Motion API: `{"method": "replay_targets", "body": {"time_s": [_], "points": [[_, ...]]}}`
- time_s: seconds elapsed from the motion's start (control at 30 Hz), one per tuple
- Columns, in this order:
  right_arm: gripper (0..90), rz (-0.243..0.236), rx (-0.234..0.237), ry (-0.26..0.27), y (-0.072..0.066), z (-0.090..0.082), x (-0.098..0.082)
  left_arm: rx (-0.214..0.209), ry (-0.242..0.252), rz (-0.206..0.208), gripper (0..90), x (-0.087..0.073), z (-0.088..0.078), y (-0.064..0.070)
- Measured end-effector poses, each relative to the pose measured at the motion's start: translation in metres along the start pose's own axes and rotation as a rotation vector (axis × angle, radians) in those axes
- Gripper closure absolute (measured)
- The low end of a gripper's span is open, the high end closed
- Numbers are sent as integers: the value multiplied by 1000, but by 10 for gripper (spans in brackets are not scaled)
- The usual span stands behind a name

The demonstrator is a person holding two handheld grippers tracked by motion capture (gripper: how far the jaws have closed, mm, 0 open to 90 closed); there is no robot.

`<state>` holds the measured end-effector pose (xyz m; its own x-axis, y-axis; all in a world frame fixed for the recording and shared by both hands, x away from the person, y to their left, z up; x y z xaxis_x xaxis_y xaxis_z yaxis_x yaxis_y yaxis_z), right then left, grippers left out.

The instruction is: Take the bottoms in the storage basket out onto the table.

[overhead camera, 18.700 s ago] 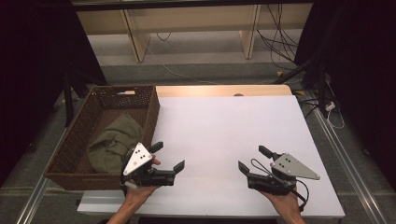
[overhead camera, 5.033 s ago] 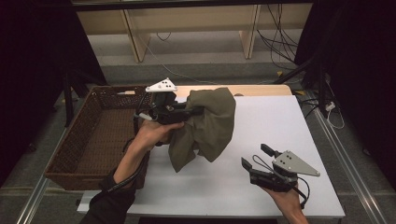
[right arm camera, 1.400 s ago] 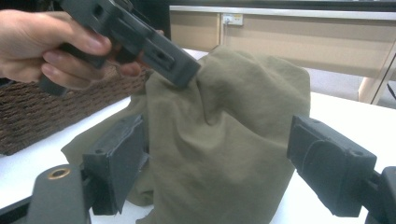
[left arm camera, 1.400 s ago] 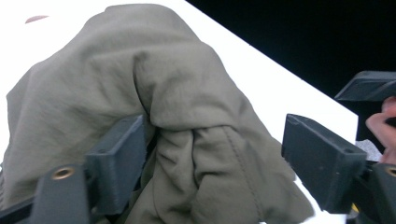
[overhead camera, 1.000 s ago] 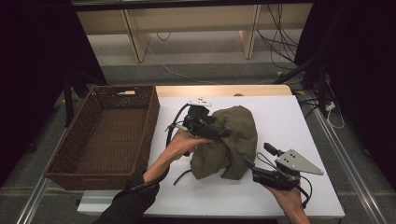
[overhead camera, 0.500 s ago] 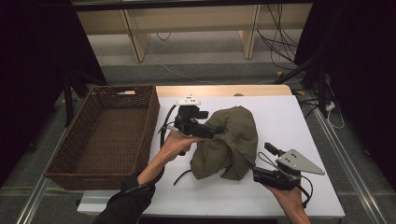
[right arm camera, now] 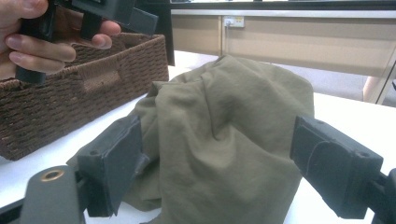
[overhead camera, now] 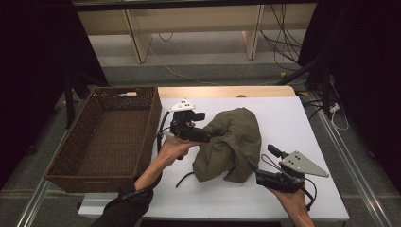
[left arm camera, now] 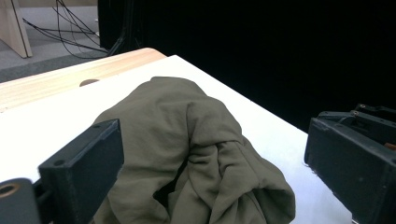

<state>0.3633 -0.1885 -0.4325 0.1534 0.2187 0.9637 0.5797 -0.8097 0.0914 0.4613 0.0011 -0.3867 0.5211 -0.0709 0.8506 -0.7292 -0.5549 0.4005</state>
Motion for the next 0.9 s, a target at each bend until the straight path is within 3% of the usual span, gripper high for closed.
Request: {"method": "replay_targets", "body": {"time_s": [0.53, 0.9], "points": [[174, -2, 13, 3, -3, 1, 0, -4, 75, 31, 23, -4, -18, -4], [167, -3, 19, 7, -4, 0, 1, 15, 114, 57, 18, -9, -30, -4]]}}
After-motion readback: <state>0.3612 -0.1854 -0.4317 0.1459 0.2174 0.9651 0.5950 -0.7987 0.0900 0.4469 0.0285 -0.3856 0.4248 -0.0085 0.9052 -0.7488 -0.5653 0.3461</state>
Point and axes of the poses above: each handheld gripper's, and its own axes: z roughly forward along the jaws, x roughly out of its top, y roughly to its right, the point moved 8 cm from there along z, roughly forward along the jaws, and after that the axes turned 8 degrees about -z, right-handed, at the moved point
